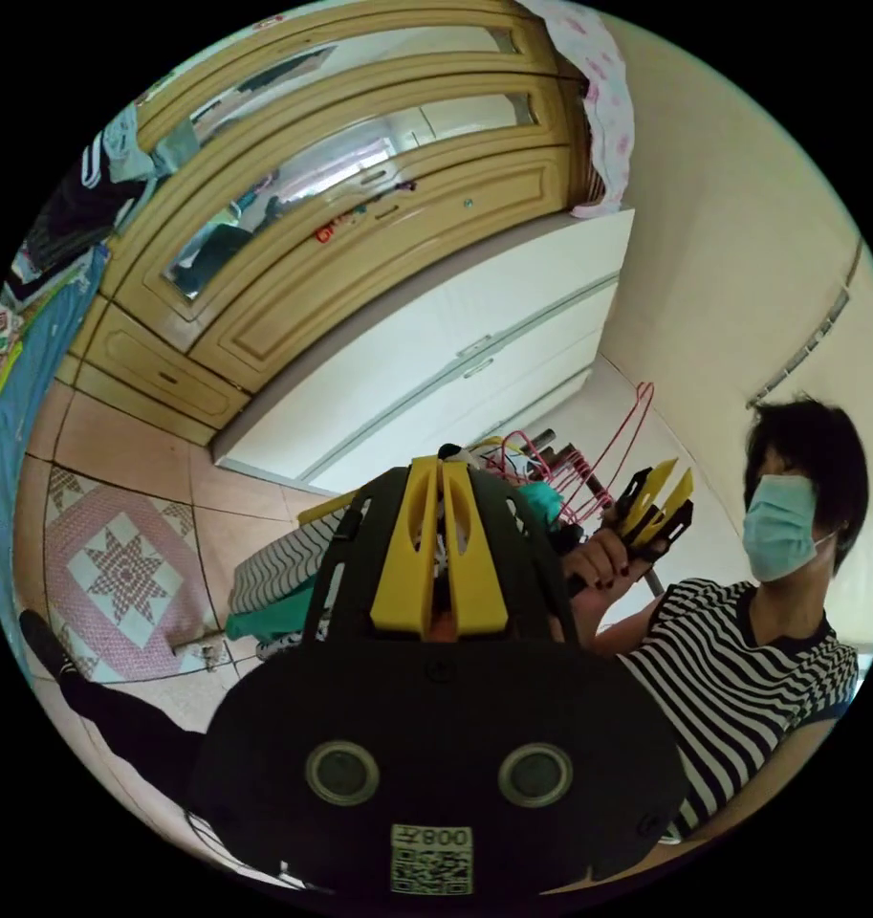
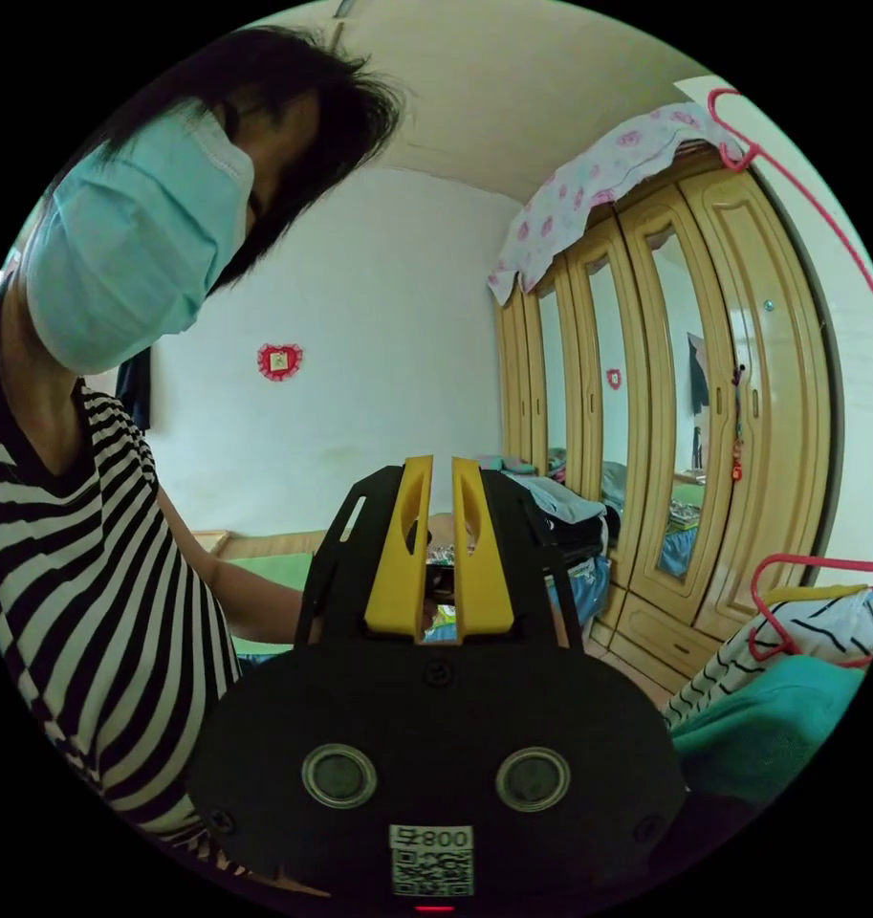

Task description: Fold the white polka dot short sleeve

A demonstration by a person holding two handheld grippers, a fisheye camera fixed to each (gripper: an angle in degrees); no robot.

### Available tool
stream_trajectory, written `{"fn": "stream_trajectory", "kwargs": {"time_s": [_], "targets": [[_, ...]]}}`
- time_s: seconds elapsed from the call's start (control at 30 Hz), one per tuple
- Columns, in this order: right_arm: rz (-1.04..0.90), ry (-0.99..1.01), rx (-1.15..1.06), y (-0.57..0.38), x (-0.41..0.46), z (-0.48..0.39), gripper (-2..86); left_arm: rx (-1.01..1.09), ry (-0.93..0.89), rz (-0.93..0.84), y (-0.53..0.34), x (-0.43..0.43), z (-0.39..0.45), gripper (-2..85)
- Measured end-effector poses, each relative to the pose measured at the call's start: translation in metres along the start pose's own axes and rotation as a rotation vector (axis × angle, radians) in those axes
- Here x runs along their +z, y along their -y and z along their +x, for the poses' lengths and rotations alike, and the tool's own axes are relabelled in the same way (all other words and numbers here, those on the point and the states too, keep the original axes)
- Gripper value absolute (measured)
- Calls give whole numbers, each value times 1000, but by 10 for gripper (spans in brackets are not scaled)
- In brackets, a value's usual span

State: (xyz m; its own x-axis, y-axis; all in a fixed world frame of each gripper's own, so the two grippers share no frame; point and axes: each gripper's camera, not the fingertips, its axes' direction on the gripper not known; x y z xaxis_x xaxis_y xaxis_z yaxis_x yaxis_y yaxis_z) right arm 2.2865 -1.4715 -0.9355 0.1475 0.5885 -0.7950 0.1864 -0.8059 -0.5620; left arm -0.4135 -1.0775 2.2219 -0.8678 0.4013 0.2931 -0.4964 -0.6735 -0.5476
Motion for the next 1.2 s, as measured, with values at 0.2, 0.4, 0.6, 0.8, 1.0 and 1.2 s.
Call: {"fn": "stream_trajectory", "kwargs": {"time_s": [0.2,0.4,0.6,0.8,1.0,1.2], "targets": [[-61,26,12,29,53,4,17,-95,48,146,-9,-78,34,0],[-98,9,45,60,96,8,18,-65,119,302,-13,-174,105,1],[-188,27,82,84,156,15,26,42,187,395,-16,-262,209,1],[-357,156,92,86,249,-6,35,154,309,461,-25,-341,334,1],[-523,308,65,87,338,-48,53,270,387,549,-39,-412,467,1],[-636,407,20,102,396,-89,88,394,459,594,-53,-454,601,2]]}}
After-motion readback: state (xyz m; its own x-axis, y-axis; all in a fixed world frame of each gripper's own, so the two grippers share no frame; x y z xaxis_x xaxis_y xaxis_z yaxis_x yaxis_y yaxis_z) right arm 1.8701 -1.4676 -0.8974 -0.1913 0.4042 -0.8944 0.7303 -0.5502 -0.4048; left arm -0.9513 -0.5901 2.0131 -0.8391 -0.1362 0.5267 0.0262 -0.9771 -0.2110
